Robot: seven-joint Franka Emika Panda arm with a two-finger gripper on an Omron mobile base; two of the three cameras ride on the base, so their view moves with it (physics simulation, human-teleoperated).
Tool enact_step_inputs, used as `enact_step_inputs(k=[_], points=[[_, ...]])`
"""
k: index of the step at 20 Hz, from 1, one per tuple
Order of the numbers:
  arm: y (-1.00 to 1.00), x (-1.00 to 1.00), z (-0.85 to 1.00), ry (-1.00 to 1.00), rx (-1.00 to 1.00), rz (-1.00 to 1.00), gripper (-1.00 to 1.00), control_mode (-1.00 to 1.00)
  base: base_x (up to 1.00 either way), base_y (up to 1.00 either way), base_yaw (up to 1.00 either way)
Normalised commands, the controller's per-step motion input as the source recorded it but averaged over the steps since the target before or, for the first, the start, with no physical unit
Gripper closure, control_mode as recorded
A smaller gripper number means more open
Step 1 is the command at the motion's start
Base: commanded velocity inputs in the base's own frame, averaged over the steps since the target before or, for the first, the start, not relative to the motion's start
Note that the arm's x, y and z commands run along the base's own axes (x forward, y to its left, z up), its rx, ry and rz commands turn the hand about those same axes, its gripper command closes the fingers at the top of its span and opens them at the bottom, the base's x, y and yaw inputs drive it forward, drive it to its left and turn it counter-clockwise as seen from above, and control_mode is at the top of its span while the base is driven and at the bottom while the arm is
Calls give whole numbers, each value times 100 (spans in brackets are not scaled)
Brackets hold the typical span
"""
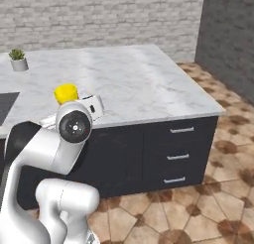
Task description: Open the cabinet directly in front. Then move the beer and the cup to the dining counter with the candle on it.
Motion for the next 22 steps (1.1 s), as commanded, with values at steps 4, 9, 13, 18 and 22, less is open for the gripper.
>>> enact_step_inputs(k=[4,9,13,18,22], points=[[0,0,0,0,0,0,100,100,-4,100,22],[0,0,0,0,0,0,100,100,-22,100,18],[0,0,0,0,0,0,100,100,-48,100,20],[0,0,0,0,0,0,100,100,-30,100,23],[0,0,0,0,0,0,100,100,-20,100,25]])
